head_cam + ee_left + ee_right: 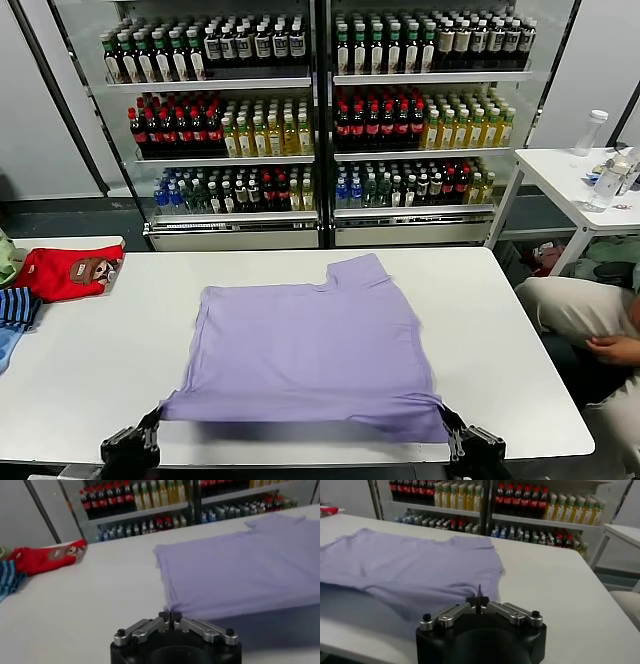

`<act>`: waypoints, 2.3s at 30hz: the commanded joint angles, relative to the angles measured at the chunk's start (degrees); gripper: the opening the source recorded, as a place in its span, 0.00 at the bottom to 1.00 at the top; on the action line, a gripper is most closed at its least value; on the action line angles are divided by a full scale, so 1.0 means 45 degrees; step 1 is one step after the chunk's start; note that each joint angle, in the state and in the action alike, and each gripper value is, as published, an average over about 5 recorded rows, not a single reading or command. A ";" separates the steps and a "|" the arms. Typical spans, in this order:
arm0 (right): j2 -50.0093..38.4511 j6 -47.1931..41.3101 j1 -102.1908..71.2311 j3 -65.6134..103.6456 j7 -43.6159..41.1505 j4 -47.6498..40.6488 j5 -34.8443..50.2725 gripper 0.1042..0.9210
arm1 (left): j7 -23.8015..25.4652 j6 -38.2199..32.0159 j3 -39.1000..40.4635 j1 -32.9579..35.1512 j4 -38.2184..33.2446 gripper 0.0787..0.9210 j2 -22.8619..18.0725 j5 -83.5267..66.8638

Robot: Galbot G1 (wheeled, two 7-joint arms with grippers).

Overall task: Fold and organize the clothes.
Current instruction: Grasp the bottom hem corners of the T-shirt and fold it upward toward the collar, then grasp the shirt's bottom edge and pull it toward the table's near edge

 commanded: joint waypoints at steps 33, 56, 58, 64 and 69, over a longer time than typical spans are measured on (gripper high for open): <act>0.1122 -0.0656 0.5505 -0.2454 -0.0082 -0.3141 0.0266 0.01 | 0.0645 -0.0029 0.2029 -0.5601 0.4034 0.01 -0.0928 0.1258; 0.1169 -0.1621 0.5520 -0.2099 -0.0104 -0.3222 0.0723 0.37 | 0.0468 -0.0117 0.1516 -0.5675 0.4567 0.27 -0.0875 0.1979; 0.1066 -0.1666 0.5089 -0.1709 -0.0098 -0.2828 0.0825 0.44 | 0.0346 -0.0201 0.1198 -0.5413 0.4192 0.34 -0.0788 0.1686; 0.0727 -0.1799 0.3488 -0.0906 0.0006 -0.1530 0.0870 0.63 | 0.0141 -0.0418 -0.0192 -0.4233 0.3136 0.54 -0.0326 0.0776; 0.0872 -0.1798 0.2971 -0.1105 0.0097 -0.1602 0.0808 0.79 | 0.0159 0.0002 -0.0377 -0.3575 0.2664 0.72 -0.0412 -0.0551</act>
